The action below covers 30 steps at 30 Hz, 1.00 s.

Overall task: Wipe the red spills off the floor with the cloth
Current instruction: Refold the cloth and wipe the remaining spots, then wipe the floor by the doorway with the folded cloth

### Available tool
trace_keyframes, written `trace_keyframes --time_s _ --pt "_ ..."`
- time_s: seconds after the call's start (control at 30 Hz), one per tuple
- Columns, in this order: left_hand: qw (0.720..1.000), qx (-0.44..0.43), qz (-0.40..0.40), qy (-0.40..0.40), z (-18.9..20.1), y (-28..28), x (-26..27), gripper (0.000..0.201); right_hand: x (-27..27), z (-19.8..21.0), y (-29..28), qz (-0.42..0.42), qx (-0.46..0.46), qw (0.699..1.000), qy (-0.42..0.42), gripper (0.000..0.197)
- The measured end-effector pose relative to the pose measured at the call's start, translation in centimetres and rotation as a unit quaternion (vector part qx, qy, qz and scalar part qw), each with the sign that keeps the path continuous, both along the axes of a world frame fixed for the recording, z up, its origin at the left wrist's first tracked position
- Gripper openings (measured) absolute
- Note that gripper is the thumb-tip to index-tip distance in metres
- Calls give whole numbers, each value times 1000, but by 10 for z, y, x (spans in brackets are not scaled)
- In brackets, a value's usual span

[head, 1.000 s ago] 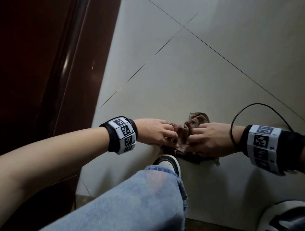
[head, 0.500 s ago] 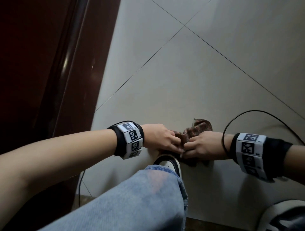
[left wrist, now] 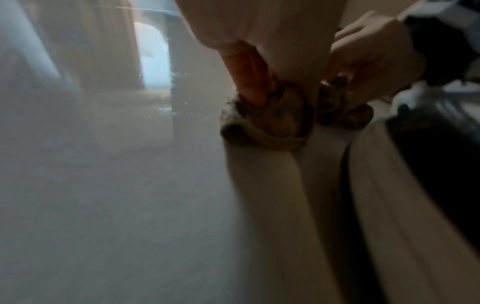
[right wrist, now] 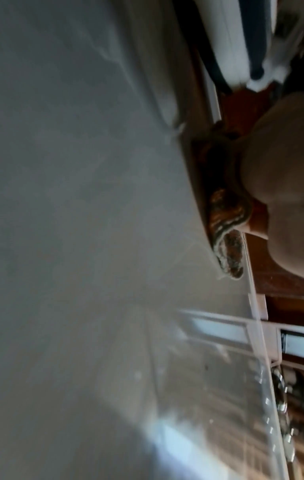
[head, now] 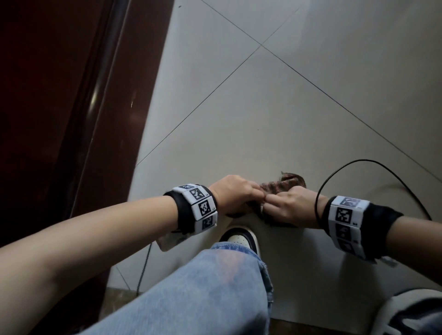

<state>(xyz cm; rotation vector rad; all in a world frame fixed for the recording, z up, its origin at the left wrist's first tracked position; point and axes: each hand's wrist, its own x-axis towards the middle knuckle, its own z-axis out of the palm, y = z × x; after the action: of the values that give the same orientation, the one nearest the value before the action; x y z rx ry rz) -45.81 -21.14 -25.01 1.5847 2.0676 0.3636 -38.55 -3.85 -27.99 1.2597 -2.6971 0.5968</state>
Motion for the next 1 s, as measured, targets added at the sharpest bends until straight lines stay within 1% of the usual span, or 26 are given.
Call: trace_keyframes --time_s 0.03,0.07,0.1,0.17,0.27,0.33,0.37,0.4,0.47,0.5,0.53,0.57,0.63,0.7,0.73,0.77,0.8,0.83,0.9,0.97,1.0 --pt "999 13 46 -5 -1 2 -1 14 -2 0 1 -27 -5 1000 -11 21" --pt "995 21 99 -12 -2 4 -2 17 -5 0 2 -53 -4 998 -17 21" --pt "988 20 154 -22 -3 6 -3 18 -8 2 2 -81 1 996 -26 21" --pt "967 -7 253 -39 0 10 -9 13 -16 5 4 -137 -1 989 -61 19" --pt "916 -28 392 -80 10 21 -17 18 -31 9 5 -229 -36 963 -137 31" --pt "877 -36 468 -105 12 30 -26 22 -43 17 6 -307 -78 934 -163 31" --pt "851 -30 505 -140 14 35 -30 23 -50 22 7 -350 -97 913 -185 27" --pt "817 -15 540 -200 17 40 -33 23 -56 24 8 -386 -117 889 -214 23" --pt "736 29 589 -332 24 48 -38 18 -66 31 6 -448 -166 841 -254 19" --pt "697 45 603 -385 27 52 -39 17 -71 36 4 -471 -188 819 -267 20" --pt "661 56 615 -426 32 57 -40 17 -75 40 1 -490 -201 805 -269 21" --pt "628 68 628 -455 37 60 -42 16 -78 44 -1 -502 -207 795 -269 22" --pt "579 91 641 -496 46 64 -46 9 -83 51 -4 -506 -212 786 -284 26" --pt "524 119 653 -534 51 63 -53 14 -85 56 -5 -484 -212 787 -319 32" --pt "502 128 656 -549 54 62 -57 17 -86 57 -5 -468 -206 792 -332 38" --pt "495 127 651 -561 56 60 -60 20 -87 57 -4 -455 -196 799 -339 44" --pt "503 117 639 -570 57 58 -63 23 -87 56 -4 -452 -190 802 -341 50" --pt "519 103 624 -575 58 57 -66 26 -87 55 -3 -461 -193 797 -339 54" --pt "566 75 596 -564 62 55 -69 29 -88 55 0 -494 -222 769 -339 49" --pt "633 54 590 -499 64 54 -70 27 -91 55 5 -505 -272 736 -360 37" --pt "661 58 596 -453 65 53 -71 25 -93 56 8 -492 -321 710 -388 31"
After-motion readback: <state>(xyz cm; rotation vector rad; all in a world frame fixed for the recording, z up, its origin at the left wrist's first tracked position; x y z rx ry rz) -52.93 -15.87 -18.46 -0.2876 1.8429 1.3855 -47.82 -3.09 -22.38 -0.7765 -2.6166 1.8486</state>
